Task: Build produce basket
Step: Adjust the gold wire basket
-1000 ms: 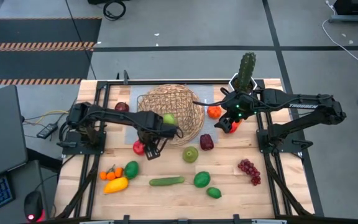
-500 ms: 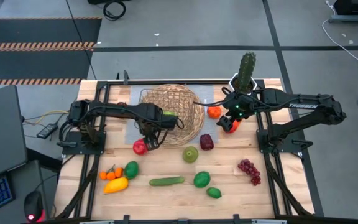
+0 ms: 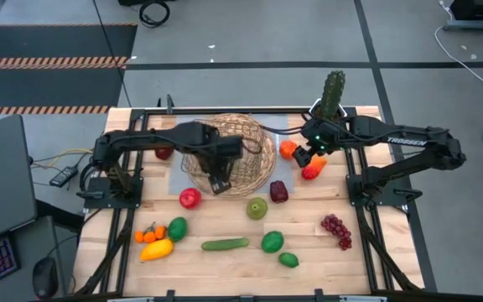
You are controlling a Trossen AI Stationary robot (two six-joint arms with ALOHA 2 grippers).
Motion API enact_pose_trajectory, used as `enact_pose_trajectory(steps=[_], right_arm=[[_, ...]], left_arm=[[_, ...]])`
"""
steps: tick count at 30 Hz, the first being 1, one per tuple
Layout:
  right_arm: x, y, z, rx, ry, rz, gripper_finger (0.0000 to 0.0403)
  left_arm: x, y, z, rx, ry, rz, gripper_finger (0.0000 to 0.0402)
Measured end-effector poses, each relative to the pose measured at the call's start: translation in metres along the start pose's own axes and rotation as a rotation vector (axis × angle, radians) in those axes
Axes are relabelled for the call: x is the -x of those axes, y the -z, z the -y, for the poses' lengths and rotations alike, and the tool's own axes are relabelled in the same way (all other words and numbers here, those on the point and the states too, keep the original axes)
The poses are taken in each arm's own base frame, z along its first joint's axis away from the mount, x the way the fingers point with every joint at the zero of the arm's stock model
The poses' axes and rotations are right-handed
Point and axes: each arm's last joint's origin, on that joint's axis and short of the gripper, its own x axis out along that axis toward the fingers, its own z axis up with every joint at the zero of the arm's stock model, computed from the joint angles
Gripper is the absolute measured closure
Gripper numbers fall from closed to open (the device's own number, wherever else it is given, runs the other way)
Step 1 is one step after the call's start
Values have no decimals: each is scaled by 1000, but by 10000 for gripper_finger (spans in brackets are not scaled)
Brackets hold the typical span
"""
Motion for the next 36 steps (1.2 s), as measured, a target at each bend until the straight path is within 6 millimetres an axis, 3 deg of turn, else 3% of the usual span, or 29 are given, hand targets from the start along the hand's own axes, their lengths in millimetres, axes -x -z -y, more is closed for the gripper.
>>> enact_pose_trajectory(steps=[9,14,18,29,36], right_arm=[[-48,7,5,26,102,-159,55],[-56,12,5,30,100,-247,55],[-45,12,6,28,86,-262,55],[-3,12,17,-38,15,-152,55],[6,13,19,-59,-2,-124,55]], left_arm=[[78,-12,6,-9,130,275,230],[94,-12,5,-9,147,337,230],[73,-13,8,-74,116,268,230],[-24,-12,16,-133,249,24,230],[-59,-12,26,-202,236,87,230]])
